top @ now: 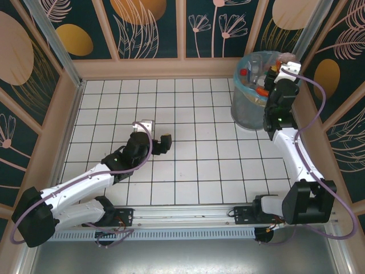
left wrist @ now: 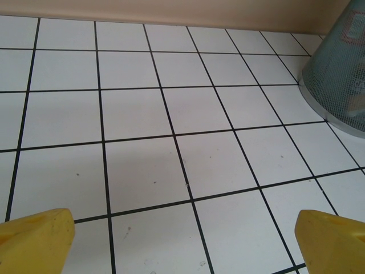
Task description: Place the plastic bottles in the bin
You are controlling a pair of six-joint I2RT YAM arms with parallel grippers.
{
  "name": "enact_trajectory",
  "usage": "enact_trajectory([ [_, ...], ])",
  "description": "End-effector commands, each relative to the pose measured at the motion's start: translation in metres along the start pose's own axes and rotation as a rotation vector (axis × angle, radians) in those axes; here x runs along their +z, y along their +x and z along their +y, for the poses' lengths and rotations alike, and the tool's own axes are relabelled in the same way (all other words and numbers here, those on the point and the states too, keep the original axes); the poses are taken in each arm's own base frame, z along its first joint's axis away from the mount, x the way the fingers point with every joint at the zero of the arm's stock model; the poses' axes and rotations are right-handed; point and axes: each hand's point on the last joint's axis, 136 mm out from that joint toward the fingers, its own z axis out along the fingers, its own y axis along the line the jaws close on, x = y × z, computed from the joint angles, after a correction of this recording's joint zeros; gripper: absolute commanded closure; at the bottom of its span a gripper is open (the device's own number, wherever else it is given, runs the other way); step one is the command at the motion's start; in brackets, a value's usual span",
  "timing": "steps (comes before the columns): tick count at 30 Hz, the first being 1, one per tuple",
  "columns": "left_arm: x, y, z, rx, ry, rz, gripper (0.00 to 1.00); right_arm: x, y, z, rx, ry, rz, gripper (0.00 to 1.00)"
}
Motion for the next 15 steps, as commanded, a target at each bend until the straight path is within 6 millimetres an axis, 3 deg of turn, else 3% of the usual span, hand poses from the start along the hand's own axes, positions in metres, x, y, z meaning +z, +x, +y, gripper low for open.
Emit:
enact_trajectory([
  [1, 0.000, 0.000, 0.000, -0.017, 0.006, -0.011, 0.01, 0.001, 0.027, 0.002, 0.112, -0.042, 0.110, 0.46],
  [6, 0.000, 0.004, 0.001, -0.021, 0.006, -0.006, 0.01, 0.007, 0.066, 0.001, 0.113, -0.043, 0.203, 0.46],
  [9, 0.002, 0.004, 0.000, -0.013, 0.007, -0.001, 0.01, 0.009, 0.078, -0.002, 0.102, -0.036, 0.224, 0.46],
  [12, 0.004, 0.002, -0.002, 0.001, 0.007, 0.002, 0.01, 0.007, 0.071, 0.003, 0.108, -0.064, 0.219, 0.42],
  [15, 0.006, 0.001, -0.005, 0.009, 0.010, 0.003, 0.01, 0.002, 0.045, 0.011, 0.139, -0.108, 0.196, 0.30],
])
